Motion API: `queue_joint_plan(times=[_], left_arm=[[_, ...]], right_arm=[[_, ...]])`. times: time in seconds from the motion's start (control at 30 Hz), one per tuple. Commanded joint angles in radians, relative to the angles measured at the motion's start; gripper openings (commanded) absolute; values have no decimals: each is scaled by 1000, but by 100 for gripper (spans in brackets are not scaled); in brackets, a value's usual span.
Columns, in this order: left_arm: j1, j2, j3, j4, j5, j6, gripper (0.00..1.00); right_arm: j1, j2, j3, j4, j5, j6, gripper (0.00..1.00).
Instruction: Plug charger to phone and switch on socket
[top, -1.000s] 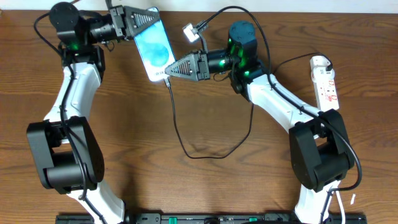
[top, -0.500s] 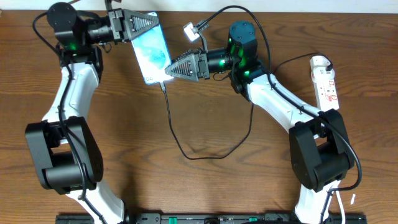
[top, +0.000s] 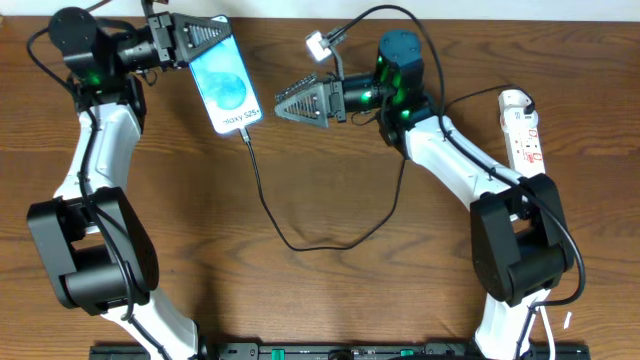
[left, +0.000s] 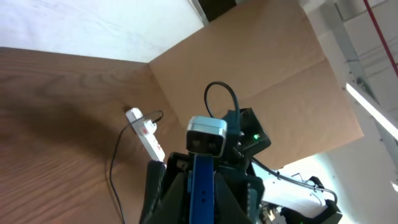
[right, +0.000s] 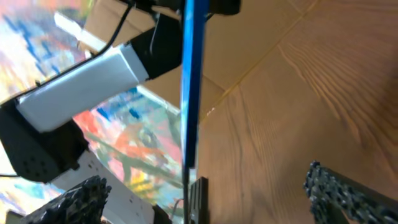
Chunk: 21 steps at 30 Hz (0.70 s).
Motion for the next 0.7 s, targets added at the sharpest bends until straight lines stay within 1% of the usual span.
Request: queue_joint_plan(times=[0.0, 0.2, 0.33, 0.53, 0.67], left_arm=[[10, -23, 8, 6, 5, -42, 7], [10, -23, 8, 6, 5, -49, 8], [10, -23, 8, 6, 5, -49, 7], [10, -23, 7, 6, 5, -48, 8], [10, -23, 0, 6, 5, -42, 8]], right_arm=[[-20, -5, 21, -82, 47, -71, 99], [-31, -5, 21, -446, 228, -276, 99], [-27, -5, 21, -616, 349, -360, 99], [-29, -5, 21, -811, 546, -428, 99], [-29, -5, 21, -907, 693, -429, 99]])
